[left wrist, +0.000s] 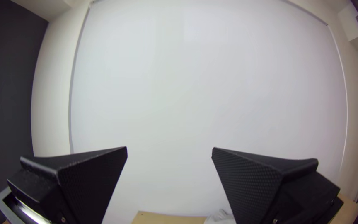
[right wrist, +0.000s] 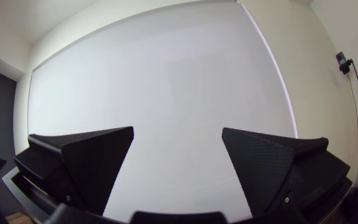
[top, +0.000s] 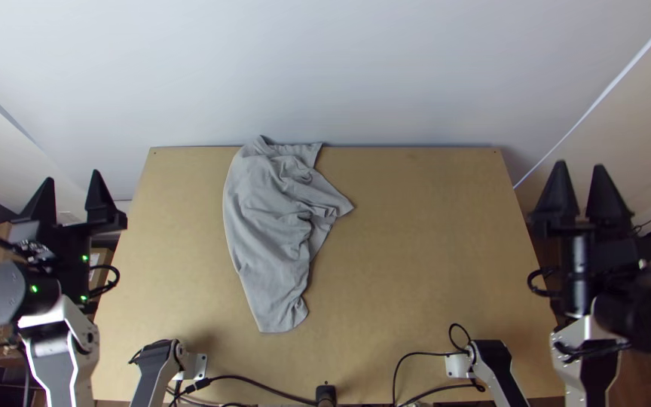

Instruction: Fold the t-shirt

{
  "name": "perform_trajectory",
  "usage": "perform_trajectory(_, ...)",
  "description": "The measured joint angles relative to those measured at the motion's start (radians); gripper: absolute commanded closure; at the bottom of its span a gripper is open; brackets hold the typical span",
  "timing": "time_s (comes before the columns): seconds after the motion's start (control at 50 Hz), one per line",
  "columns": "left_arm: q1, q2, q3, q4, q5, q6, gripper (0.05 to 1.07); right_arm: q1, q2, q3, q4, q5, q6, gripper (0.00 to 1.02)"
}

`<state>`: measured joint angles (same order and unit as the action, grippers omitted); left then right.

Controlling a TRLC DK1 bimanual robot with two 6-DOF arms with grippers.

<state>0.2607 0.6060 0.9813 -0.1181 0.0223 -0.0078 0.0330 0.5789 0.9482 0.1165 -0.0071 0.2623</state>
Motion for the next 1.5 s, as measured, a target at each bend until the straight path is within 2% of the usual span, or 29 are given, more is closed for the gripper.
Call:
perform_trajectory(0.24,-0.089,0.221,0.303,-0.257,0.000,-0.003,0.09,0.079,0.217,0.293,-0.201,0.000,-0.010,0.04)
perform_trajectory(0.36,-0.150,0.323,0.468,-0.435,0.000,-0.028,0.09,0.124,0.324,0.418,-0.335,0.000,-0.010,0.04)
perform_trajectory(0.52,-0.239,0.444,0.647,-0.662,0.001,-0.080,0.09,0.151,0.462,0.540,-0.440,0.001,-0.006,0.04)
perform_trajectory(0.78,-0.563,0.506,0.663,-1.015,0.003,-0.117,0.09,0.183,0.581,0.599,-0.626,0.004,0.072,0.04)
perform_trajectory(0.98,-0.699,0.509,0.474,-1.053,0.003,-0.117,0.09,0.207,0.610,0.559,-0.723,0.008,0.179,0.04)
perform_trajectory(1.26,-0.909,0.571,0.211,-1.067,0.002,-0.125,0.09,0.207,0.608,0.380,-0.762,0.008,0.263,0.04)
perform_trajectory(1.5,-1.112,0.588,-0.014,-0.835,0.003,-0.163,0.11,0.180,0.605,0.311,-0.763,0.008,0.281,0.04)
